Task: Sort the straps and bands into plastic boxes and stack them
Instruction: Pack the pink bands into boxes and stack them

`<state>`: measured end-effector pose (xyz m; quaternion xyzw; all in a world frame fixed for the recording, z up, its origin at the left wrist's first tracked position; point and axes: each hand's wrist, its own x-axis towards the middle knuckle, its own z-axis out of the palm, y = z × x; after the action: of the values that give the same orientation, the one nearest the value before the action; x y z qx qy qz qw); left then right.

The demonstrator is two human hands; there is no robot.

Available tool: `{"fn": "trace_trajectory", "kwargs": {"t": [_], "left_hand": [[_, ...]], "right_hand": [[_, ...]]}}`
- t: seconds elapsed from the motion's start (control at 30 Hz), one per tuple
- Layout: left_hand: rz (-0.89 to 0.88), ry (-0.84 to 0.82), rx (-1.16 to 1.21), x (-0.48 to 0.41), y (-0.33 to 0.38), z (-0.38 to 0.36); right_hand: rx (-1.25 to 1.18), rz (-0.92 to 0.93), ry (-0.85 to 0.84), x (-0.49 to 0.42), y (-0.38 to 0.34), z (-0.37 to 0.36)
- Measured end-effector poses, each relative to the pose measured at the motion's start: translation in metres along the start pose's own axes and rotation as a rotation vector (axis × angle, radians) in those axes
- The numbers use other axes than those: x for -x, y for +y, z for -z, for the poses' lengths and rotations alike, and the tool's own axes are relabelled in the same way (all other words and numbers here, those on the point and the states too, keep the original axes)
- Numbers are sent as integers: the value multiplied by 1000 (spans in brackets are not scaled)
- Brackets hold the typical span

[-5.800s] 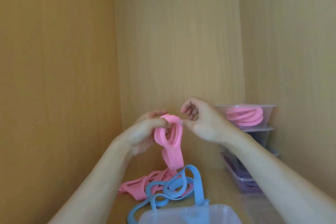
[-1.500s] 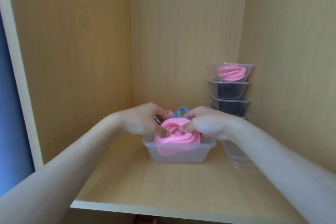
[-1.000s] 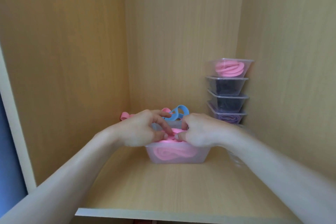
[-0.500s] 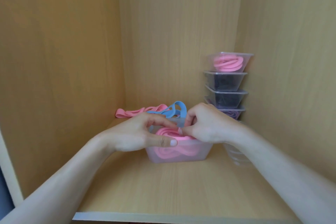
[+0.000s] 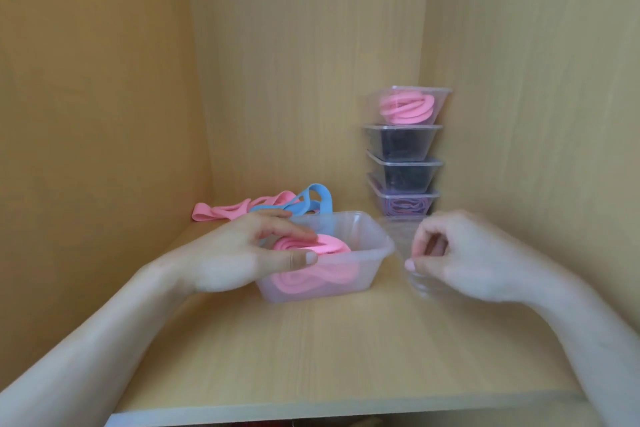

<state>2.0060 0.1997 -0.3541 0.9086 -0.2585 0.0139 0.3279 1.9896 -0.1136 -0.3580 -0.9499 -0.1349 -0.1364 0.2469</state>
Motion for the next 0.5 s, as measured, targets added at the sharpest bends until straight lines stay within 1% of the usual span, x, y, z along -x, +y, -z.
{"fn": "trace_trajectory", "kwargs": {"t": [0.07,0.13,0.3,0.4,0.5], "left_hand": [[10,7,0,-1,1,-1],[7,6,-5,-2,3,-1],[3,-23,-60,-6,3,2],[16,-40,-69,-8,5,4],[19,-83,-87,-8,12,7]], "right_hand": [[67,-59,-63,4,4,-4],[112,-91,-70,4,5,-7],[88,-112,-31,1,6,-12],[115,-117,-12,0,5,-16],[175,-66,13,2,4,-17]]}}
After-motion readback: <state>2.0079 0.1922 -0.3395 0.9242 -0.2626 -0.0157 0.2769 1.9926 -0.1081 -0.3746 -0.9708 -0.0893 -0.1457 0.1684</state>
